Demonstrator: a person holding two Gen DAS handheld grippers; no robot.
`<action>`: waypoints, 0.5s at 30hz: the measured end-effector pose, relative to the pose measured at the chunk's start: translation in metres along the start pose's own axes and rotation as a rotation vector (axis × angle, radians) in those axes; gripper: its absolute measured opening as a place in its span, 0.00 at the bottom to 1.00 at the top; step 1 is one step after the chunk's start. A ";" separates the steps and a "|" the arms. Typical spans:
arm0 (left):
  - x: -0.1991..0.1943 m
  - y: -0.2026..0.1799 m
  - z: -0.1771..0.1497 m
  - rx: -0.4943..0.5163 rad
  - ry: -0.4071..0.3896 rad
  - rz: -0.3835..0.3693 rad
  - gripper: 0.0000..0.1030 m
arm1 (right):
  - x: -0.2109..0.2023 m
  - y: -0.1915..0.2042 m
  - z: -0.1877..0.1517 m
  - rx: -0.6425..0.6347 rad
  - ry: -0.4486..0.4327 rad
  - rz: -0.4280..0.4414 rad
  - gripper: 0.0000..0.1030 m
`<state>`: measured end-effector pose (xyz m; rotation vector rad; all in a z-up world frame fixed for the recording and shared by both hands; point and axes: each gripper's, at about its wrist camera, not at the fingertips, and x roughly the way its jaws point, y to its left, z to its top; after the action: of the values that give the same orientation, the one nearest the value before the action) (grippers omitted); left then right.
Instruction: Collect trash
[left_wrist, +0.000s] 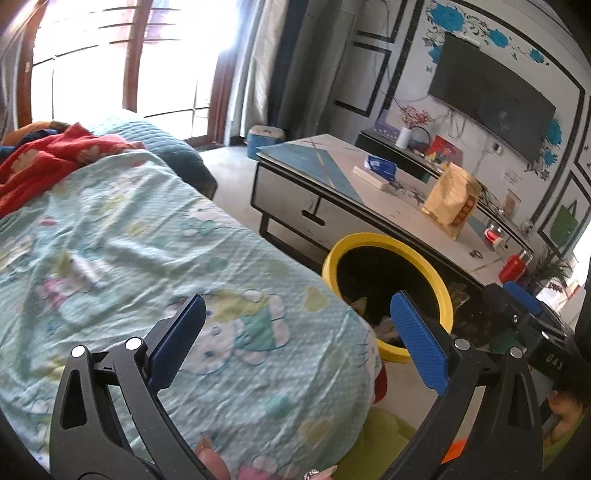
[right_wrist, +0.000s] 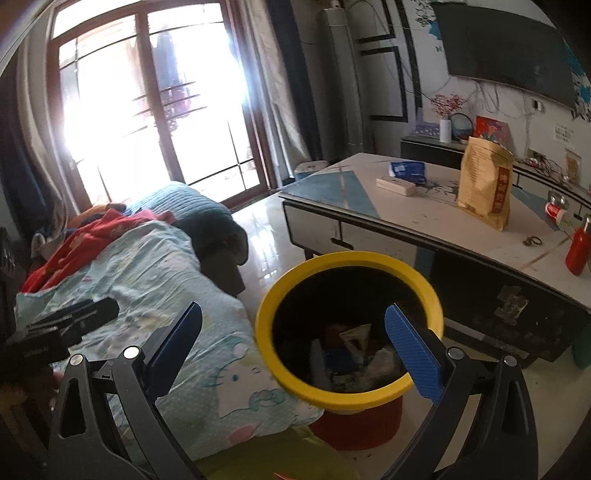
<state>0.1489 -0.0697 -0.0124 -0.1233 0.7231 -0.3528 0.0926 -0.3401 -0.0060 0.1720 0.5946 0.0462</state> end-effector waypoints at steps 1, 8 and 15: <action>-0.004 0.002 -0.002 -0.002 -0.008 0.008 0.89 | -0.002 0.004 -0.002 -0.005 -0.003 0.004 0.94; -0.033 0.010 -0.018 0.005 -0.067 0.066 0.89 | -0.015 0.028 -0.016 -0.052 -0.051 0.027 0.94; -0.061 0.014 -0.037 0.040 -0.159 0.130 0.89 | -0.039 0.048 -0.031 -0.090 -0.174 0.016 0.94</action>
<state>0.0858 -0.0345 -0.0048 -0.0651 0.5636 -0.2303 0.0436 -0.2922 -0.0012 0.0927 0.4165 0.0729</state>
